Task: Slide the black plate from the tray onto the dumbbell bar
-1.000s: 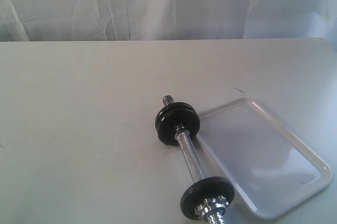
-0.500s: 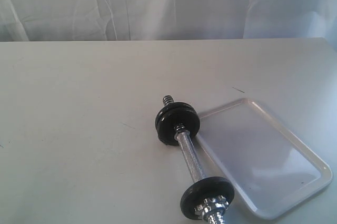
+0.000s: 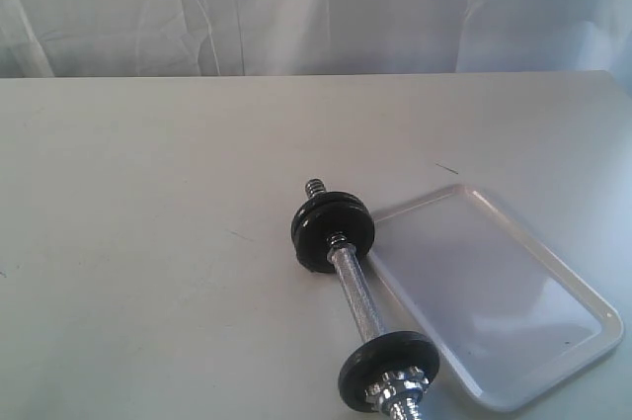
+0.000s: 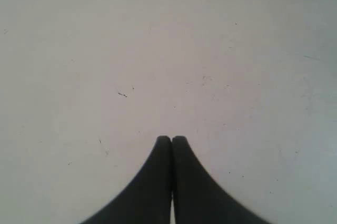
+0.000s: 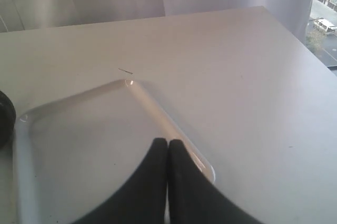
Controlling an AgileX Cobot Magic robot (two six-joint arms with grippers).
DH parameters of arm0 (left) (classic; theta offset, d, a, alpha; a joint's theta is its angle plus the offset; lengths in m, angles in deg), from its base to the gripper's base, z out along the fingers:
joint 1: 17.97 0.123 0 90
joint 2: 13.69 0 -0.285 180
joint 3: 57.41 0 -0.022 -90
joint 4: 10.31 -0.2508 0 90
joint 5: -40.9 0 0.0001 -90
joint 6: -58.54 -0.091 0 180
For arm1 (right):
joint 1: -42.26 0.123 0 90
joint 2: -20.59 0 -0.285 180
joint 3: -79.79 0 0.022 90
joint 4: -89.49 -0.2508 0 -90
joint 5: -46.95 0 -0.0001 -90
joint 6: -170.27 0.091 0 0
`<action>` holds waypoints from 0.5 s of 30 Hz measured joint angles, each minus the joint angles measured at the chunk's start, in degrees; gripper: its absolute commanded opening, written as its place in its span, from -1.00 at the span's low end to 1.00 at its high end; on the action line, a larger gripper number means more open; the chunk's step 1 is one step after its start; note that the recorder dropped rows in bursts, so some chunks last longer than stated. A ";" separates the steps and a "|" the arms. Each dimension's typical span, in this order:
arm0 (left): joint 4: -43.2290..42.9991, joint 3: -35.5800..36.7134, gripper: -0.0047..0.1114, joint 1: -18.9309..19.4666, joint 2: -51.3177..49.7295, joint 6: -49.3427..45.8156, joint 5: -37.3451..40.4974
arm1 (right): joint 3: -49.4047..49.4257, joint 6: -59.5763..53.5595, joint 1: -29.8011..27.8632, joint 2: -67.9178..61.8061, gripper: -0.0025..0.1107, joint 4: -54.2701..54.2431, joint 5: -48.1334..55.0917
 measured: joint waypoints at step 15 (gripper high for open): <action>0.00 0.00 -0.92 0.00 0.00 0.00 0.00 | 0.00 -4.03 0.00 0.00 -0.96 0.00 0.00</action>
